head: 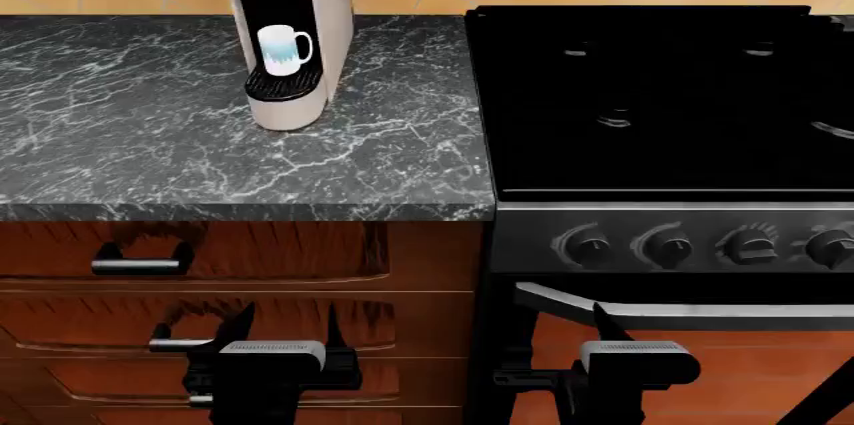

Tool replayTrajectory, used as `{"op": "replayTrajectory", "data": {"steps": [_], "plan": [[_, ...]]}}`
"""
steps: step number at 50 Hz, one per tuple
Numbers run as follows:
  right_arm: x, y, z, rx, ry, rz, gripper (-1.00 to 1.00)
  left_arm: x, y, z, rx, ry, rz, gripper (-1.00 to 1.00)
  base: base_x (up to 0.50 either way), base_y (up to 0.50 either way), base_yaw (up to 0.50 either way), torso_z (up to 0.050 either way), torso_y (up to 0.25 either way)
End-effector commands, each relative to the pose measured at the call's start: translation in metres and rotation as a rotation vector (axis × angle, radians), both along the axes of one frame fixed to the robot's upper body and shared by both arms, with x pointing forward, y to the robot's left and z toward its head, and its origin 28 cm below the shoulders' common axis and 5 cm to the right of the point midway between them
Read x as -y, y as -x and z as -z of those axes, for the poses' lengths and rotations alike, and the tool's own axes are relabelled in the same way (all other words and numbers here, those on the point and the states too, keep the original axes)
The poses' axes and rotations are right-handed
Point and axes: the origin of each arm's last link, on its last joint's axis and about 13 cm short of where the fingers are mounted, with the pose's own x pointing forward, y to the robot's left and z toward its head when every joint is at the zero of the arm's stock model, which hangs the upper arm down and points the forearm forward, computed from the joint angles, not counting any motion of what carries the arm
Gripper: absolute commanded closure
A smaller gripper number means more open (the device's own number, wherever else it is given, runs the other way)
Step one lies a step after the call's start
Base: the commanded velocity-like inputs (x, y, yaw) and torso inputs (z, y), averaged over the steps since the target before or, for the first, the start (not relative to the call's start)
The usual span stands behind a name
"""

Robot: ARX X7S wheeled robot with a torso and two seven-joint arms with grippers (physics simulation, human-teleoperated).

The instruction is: Press the button on the coffee machine to serve coffee.

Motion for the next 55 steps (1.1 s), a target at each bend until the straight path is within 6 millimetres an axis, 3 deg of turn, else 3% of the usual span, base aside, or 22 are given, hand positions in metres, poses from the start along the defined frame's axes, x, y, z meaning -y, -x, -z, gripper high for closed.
{"op": "replayTrajectory", "data": {"steps": [1, 24, 55], "plan": [[-0.0005, 0.0, 0.0, -0.001, 0.001, -0.001, -1.0, -0.0011, 0.0006, 0.0001, 0.003, 0.002, 0.003, -1.0, 0.0, 0.0, 0.0, 0.0, 0.0], [0.0003, 0.0008, -0.0027, 0.023, 0.036, 0.01, -1.0, -0.003, 0.0017, 0.0004, 0.005, -0.008, 0.0, -1.0, 0.0, 0.02, 0.0, 0.0, 0.0], [-0.0007, 0.0013, -0.0035, 0.032, 0.045, 0.001, -1.0, -0.0027, 0.0035, -0.0002, 0.0, -0.009, 0.006, -1.0, 0.02, 0.5, 0.0, 0.0, 0.0]]}}
